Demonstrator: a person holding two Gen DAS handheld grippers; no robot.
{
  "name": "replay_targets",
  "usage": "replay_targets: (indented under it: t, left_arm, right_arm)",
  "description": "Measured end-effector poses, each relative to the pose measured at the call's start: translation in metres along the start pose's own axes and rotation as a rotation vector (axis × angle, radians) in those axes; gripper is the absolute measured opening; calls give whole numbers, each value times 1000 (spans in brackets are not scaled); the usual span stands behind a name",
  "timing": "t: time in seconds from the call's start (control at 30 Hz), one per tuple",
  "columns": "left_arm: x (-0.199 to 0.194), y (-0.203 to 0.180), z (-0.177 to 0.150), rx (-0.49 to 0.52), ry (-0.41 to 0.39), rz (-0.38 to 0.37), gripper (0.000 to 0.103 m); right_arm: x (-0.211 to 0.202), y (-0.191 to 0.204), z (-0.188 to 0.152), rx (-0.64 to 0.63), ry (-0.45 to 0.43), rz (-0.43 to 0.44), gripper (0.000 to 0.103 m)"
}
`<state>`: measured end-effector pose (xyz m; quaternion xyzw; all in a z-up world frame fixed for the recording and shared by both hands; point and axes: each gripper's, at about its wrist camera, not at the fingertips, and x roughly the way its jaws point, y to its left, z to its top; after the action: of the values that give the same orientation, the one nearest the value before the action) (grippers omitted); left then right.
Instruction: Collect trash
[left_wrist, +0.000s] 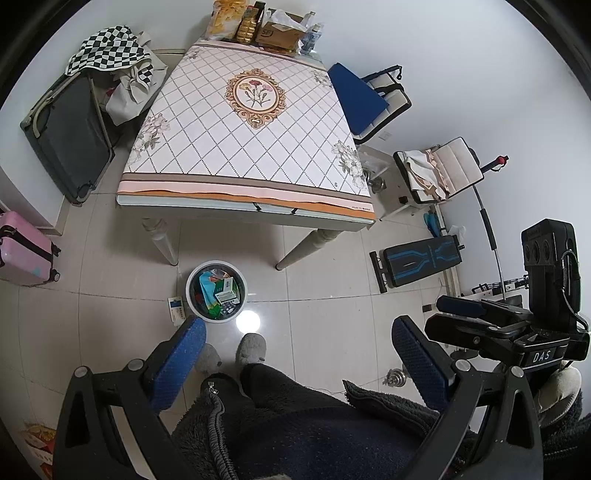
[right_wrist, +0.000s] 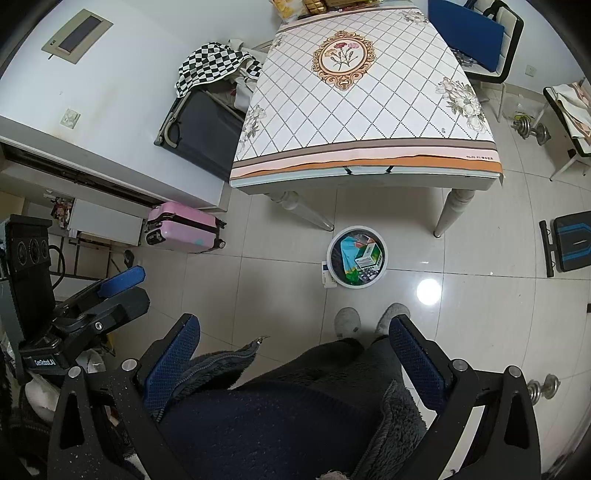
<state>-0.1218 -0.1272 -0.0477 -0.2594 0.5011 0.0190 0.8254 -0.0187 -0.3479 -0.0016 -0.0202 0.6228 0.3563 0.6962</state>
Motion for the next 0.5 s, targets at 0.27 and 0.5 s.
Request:
replay_targets:
  t: [0.27,0.5]
  left_arm:
    - [-1,1,0,8,7,-3,103]
    - [0,1,0,6,6,-3,103]
  right_arm:
    - [1,0,0,14,0,4,103]
    - [2,-1,1,20,-1,10,103]
